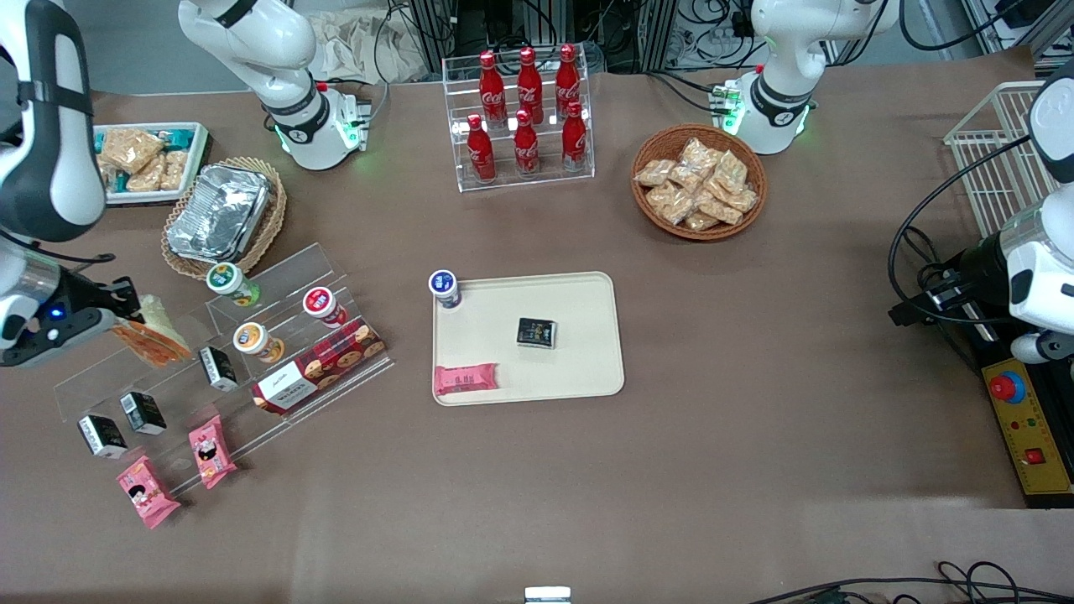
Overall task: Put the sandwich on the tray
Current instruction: 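Lift the sandwich and carry it over the white tray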
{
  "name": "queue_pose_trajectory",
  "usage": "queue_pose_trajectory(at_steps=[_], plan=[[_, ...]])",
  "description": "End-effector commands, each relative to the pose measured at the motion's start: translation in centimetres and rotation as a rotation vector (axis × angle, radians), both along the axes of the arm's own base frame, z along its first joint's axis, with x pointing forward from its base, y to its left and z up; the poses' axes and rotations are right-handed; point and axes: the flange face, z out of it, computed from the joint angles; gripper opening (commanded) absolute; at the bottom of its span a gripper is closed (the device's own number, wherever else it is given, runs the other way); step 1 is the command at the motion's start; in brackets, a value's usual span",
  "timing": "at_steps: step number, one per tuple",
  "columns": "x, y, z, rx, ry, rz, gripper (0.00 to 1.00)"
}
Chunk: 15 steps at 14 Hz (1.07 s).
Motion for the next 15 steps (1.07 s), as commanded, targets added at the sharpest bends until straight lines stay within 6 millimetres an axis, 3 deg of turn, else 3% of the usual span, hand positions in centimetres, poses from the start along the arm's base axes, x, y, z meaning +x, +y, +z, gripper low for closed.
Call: queue_pose_trajectory(at_steps=[1,3,4,7,9,11,15], plan=[[2.6,4.1,6.3,0.006,-0.02,0.079,0.0],[3.1,8.7,8.7,0.028,-0.04,0.146,0.0],[3.1,11.3,8.9,0.062,-0.041,0.181,0.0],[2.6,22.2,8.6,0.155,-0.024,0.325,0.0],[2.4,30.4,6.4,0.178,-0.012,0.454,0.0],[2.4,36.9,3.5,0.204,-0.021,0.549,0.0],[1.7,47.6,-3.0,0.255,-0.058,0.585,0.0]])
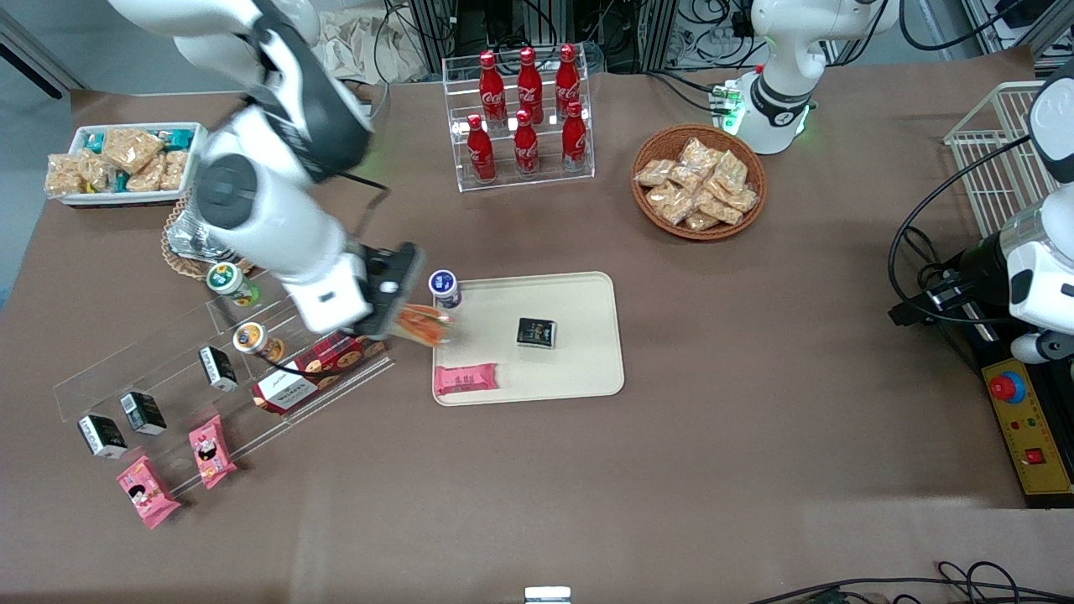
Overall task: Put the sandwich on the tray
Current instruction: 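Lift the sandwich and carry it over the white tray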
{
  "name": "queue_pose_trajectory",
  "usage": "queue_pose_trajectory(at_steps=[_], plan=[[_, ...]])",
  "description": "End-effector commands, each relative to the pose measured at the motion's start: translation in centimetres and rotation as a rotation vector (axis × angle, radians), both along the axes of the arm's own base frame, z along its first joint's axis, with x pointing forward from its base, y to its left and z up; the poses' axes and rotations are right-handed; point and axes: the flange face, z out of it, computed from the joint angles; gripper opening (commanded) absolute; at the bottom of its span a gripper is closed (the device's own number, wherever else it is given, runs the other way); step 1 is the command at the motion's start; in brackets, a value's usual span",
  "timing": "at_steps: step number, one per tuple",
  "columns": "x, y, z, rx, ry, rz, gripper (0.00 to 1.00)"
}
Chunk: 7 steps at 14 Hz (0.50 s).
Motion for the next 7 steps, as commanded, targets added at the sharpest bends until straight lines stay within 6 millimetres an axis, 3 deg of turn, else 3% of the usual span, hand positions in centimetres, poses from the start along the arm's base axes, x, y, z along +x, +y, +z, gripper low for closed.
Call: queue_pose_trajectory(at_steps=[1,3,4,7], plan=[[0.4,5.9,-4.5,0.046,0.023,-0.015,0.0],[0.0,9.7,-8.7,0.081,-0.013,0.004,0.0],[0.3,10.5,-10.8,0.101,-0.029,0.001,0.0],[0.2,13.1,-14.2,0.147,-0.069,-0.013,0.0]])
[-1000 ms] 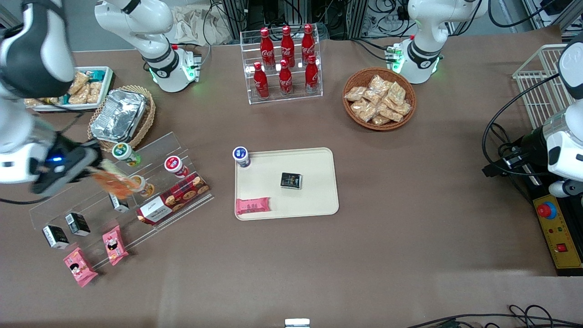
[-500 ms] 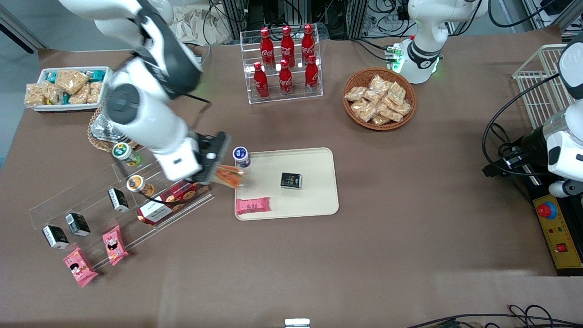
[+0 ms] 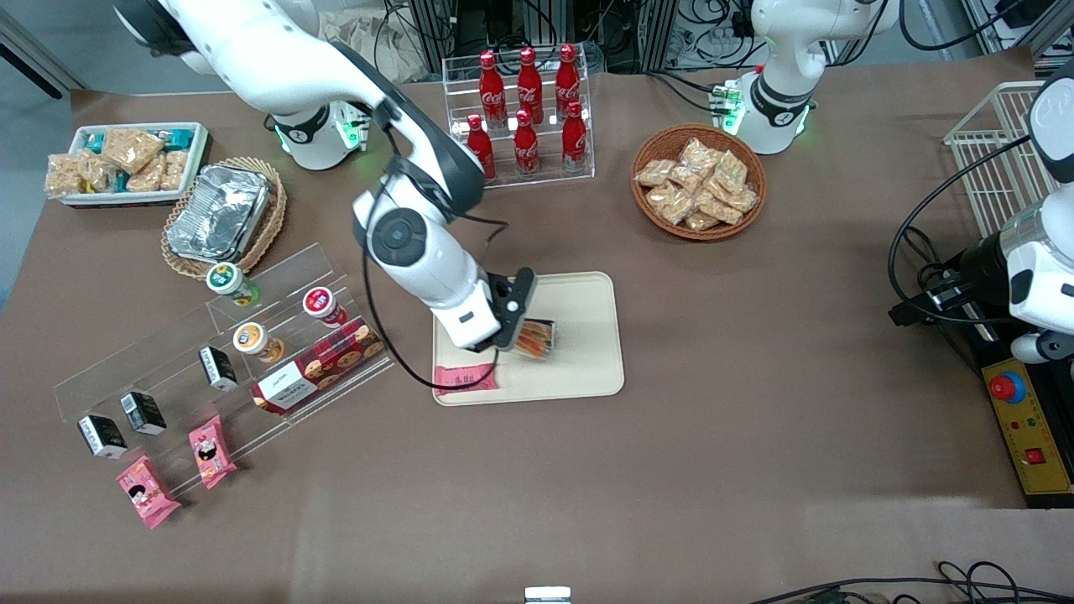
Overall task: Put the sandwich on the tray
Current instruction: 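Lower the sandwich onto the tray and open the right gripper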
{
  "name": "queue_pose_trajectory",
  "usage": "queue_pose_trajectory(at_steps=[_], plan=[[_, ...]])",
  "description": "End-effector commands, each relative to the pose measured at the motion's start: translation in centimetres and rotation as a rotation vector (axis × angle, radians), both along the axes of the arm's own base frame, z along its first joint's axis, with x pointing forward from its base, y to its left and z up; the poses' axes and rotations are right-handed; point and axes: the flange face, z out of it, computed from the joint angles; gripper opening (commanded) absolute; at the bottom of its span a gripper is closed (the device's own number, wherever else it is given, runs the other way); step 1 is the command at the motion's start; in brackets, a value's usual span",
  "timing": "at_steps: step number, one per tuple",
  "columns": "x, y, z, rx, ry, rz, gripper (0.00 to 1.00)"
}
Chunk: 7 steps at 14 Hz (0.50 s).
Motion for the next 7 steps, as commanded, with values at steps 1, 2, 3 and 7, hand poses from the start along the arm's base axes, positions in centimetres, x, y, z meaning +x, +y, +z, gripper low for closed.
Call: queue_pose_trajectory(at_steps=[1,2,3,7], plan=[[1.3,2.0,-1.5,0.049,-0.028,-0.028,0.0],[1.7,2.5,-2.0,0.056,-0.042,-0.026,0.0],[2.0,2.7,-2.5,0.052,-0.068,-0.015,0.0],[2.0,3.0,-3.0,0.054,-0.097,-0.017,0.58]])
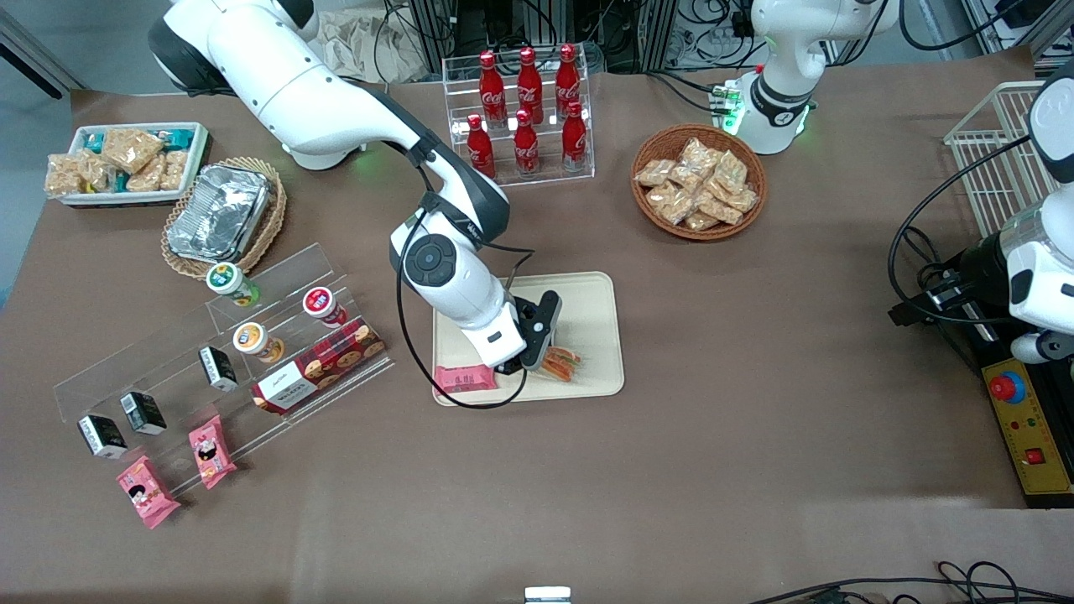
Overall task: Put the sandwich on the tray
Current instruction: 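Lower the sandwich onto the tray and open the right gripper, then raise the right gripper and withdraw it from the tray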
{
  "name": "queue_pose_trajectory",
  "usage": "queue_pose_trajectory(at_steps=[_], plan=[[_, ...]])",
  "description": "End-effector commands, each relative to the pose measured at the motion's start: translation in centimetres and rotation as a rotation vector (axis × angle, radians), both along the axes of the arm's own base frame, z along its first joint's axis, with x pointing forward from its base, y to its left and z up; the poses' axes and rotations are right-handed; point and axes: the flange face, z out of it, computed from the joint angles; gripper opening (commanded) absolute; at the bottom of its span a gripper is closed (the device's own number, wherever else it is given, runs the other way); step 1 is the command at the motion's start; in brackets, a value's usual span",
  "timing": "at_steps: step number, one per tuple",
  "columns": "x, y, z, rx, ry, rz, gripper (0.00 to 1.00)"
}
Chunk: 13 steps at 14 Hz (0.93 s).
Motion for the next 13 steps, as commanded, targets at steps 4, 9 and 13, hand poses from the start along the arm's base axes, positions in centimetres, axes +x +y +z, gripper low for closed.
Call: queue_pose_trajectory(at_steps=[4,9,13], plan=[[1.4,-0.5,2.6,0.014,-0.036,-0.055,0.99],[3.0,-6.9,9.8,-0.051,0.043,-0.121,0.99],[3.0,-13.8,16.6,-0.051,0.182,-0.249,0.99]])
